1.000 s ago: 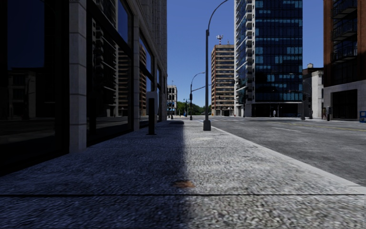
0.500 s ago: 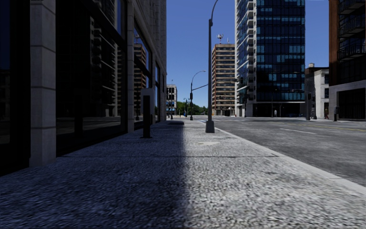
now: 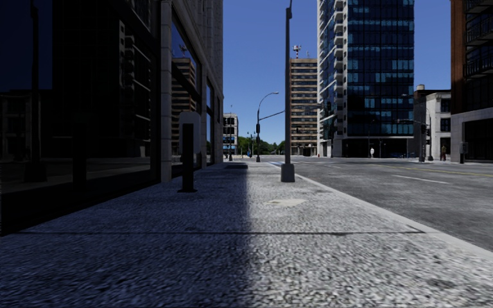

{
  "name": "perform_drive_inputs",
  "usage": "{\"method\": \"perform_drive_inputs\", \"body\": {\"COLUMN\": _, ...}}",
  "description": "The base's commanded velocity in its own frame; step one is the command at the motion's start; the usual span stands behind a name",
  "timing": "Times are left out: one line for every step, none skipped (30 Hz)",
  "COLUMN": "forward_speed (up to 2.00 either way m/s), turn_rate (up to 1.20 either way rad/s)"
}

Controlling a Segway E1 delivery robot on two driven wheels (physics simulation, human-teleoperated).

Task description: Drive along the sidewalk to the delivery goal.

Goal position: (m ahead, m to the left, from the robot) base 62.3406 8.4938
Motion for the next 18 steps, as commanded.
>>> {"method": "perform_drive_inputs", "body": {"forward_speed": 1.95, "turn_rate": 0.0}}
{"method": "perform_drive_inputs", "body": {"forward_speed": 1.95, "turn_rate": 0.0}}
{"method": "perform_drive_inputs", "body": {"forward_speed": 1.95, "turn_rate": 0.0}}
{"method": "perform_drive_inputs", "body": {"forward_speed": 1.95, "turn_rate": 0.0}}
{"method": "perform_drive_inputs", "body": {"forward_speed": 1.95, "turn_rate": 0.0}}
{"method": "perform_drive_inputs", "body": {"forward_speed": 1.95, "turn_rate": 0.0}}
{"method": "perform_drive_inputs", "body": {"forward_speed": 1.95, "turn_rate": 0.0}}
{"method": "perform_drive_inputs", "body": {"forward_speed": 1.95, "turn_rate": 0.0}}
{"method": "perform_drive_inputs", "body": {"forward_speed": 1.95, "turn_rate": 0.0}}
{"method": "perform_drive_inputs", "body": {"forward_speed": 1.95, "turn_rate": 0.0}}
{"method": "perform_drive_inputs", "body": {"forward_speed": 1.95, "turn_rate": 0.0}}
{"method": "perform_drive_inputs", "body": {"forward_speed": 1.95, "turn_rate": 0.0}}
{"method": "perform_drive_inputs", "body": {"forward_speed": 1.95, "turn_rate": 0.0}}
{"method": "perform_drive_inputs", "body": {"forward_speed": 1.95, "turn_rate": 0.0}}
{"method": "perform_drive_inputs", "body": {"forward_speed": 1.95, "turn_rate": 0.0}}
{"method": "perform_drive_inputs", "body": {"forward_speed": 1.95, "turn_rate": 0.0}}
{"method": "perform_drive_inputs", "body": {"forward_speed": 1.95, "turn_rate": 0.0}}
{"method": "perform_drive_inputs", "body": {"forward_speed": 1.95, "turn_rate": 0.0}}
